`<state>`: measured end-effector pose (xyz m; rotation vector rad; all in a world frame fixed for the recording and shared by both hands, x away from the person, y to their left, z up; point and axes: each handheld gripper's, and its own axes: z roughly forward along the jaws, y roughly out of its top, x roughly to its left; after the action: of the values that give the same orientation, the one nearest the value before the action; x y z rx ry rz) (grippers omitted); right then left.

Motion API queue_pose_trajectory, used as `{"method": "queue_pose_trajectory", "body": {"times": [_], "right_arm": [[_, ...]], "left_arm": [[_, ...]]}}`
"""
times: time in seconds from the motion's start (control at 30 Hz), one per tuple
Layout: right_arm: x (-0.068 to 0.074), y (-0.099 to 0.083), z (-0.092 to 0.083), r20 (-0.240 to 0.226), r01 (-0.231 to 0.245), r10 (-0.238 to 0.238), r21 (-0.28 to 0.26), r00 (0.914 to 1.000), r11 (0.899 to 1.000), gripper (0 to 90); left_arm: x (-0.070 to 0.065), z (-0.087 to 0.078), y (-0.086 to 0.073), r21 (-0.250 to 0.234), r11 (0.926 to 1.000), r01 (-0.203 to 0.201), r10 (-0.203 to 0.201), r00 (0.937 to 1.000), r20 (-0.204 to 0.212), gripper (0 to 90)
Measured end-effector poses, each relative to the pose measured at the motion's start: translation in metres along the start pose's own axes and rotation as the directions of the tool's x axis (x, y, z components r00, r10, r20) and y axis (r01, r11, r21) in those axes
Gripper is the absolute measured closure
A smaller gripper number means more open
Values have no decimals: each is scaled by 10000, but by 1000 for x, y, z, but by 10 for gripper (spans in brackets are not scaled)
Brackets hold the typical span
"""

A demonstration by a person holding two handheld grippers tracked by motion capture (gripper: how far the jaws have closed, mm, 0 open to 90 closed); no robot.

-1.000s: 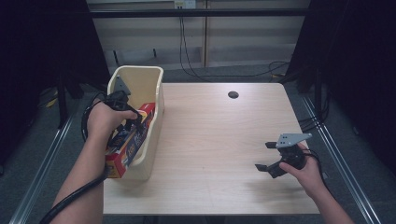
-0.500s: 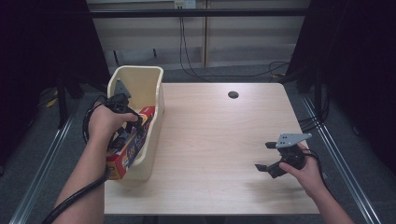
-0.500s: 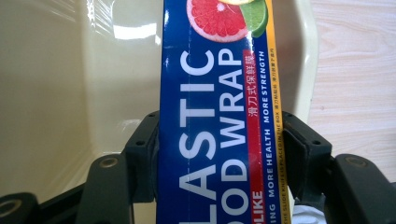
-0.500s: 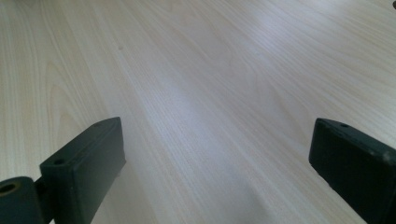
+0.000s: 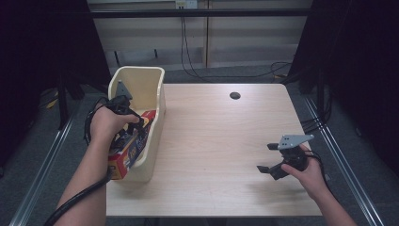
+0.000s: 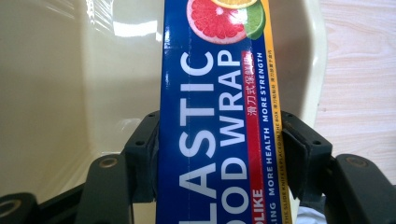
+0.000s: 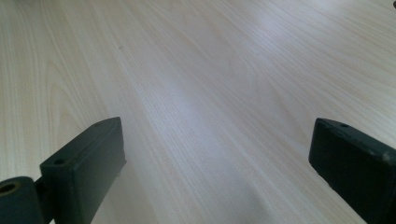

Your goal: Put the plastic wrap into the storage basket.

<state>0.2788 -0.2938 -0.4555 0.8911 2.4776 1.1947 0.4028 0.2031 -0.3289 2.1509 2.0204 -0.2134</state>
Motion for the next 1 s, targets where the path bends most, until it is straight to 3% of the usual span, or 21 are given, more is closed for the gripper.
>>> {"method": "queue_pose_trajectory", "body": {"times": [0.47, 0.53, 0.63, 1.0], "right_arm": [[0, 0, 1, -95, 24, -24, 25, 10000, 10000, 35], [0, 0, 1, -92, 43, -43, 28, 9999, 10000, 35], [0, 0, 1, -65, 58, -58, 19, 10000, 10000, 35], [1, 0, 1, -54, 60, -59, 20, 10000, 10000, 35]], "left_arm": [[3, 5, 3, 108, 9999, 15, -14, 9999, -100, 398], [2, 7, 3, -3, 9998, 177, -177, 9998, -109, 398], [4, 7, 4, 173, 9998, 51, -50, 10000, -58, 397], [3, 5, 4, -22, 9999, 103, -104, 9998, -162, 392]]}}
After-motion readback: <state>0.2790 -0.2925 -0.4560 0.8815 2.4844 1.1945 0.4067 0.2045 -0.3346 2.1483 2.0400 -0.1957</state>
